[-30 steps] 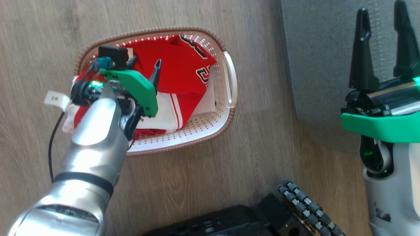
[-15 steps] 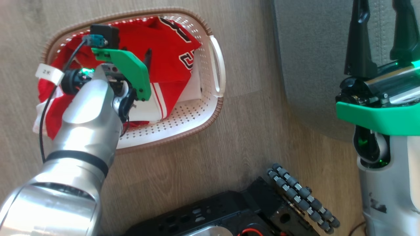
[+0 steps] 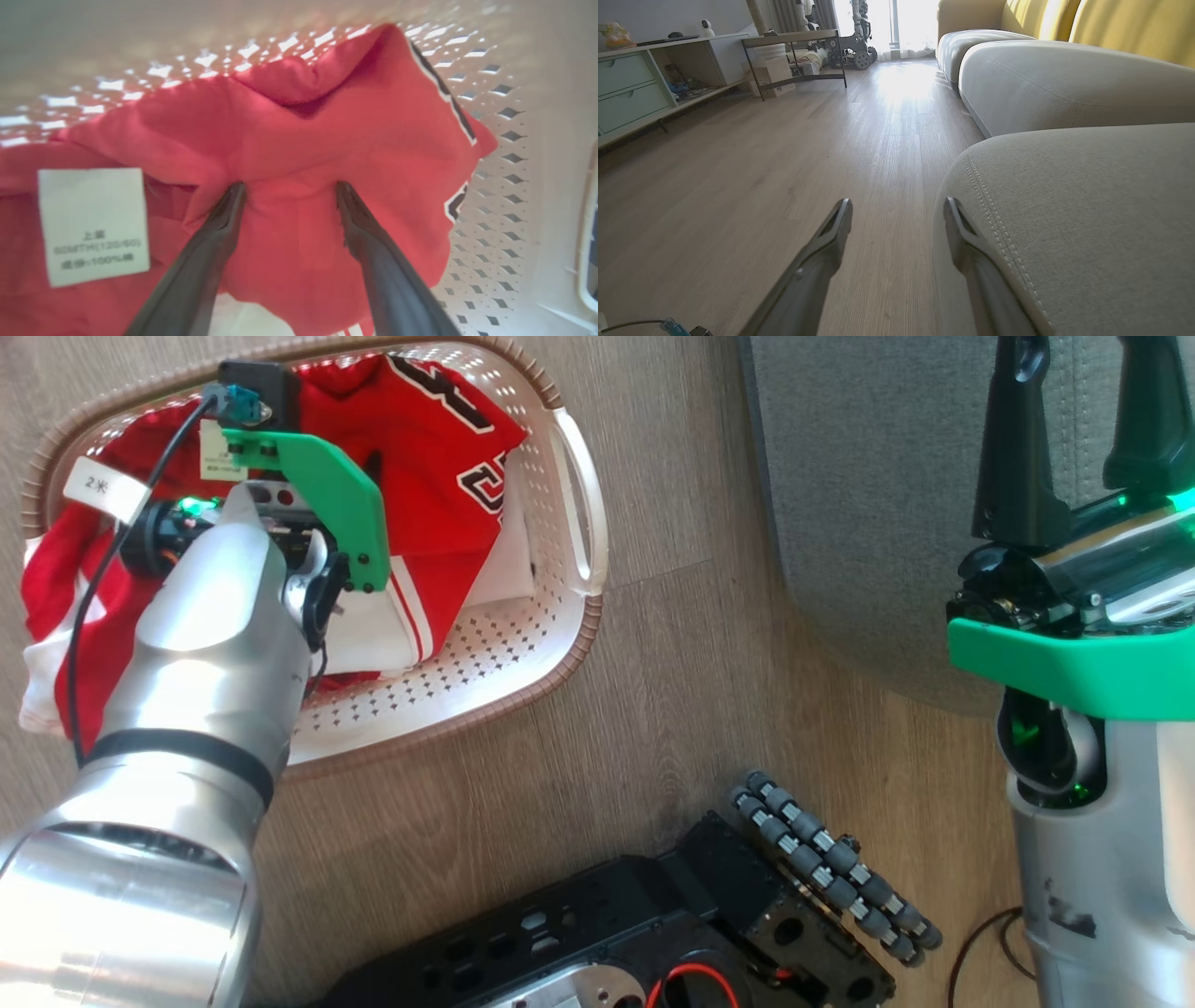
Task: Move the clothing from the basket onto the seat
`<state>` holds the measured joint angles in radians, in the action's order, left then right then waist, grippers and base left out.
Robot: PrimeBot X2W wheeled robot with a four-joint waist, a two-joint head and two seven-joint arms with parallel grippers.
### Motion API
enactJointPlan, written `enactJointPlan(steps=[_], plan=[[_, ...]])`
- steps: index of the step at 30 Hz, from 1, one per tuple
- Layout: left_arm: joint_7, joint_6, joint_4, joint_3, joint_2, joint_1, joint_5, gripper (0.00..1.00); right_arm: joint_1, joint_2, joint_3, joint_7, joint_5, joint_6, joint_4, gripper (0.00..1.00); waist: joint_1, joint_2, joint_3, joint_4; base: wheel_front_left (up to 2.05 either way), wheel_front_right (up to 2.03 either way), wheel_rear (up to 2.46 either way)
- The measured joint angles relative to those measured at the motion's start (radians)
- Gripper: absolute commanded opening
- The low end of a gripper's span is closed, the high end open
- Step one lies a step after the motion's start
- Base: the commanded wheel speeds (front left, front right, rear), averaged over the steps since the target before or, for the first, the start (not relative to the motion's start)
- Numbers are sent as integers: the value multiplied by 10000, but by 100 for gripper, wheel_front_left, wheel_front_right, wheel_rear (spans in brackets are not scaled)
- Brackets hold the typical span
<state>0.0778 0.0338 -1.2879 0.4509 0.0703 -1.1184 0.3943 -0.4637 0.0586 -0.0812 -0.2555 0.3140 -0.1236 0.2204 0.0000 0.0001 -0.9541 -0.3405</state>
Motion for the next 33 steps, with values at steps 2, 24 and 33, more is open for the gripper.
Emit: enactJointPlan(steps=[2,24,33], plan=[[184,-100,-12,98,69,-45,-42,100,0,-2,-38,0,58,0,17,100,0,0,-53,-35,0,0,0],[777,113,-127,671,207,18,-196,0,-1,-19,-221,0,56,0,-13,100,0,-1,116,48,0,0,0],[-499,688,-67,851,-165,907,203,0,74,-19,-36,0,-130,0,-311,100,0,-1,1415,318,0,0,0]])
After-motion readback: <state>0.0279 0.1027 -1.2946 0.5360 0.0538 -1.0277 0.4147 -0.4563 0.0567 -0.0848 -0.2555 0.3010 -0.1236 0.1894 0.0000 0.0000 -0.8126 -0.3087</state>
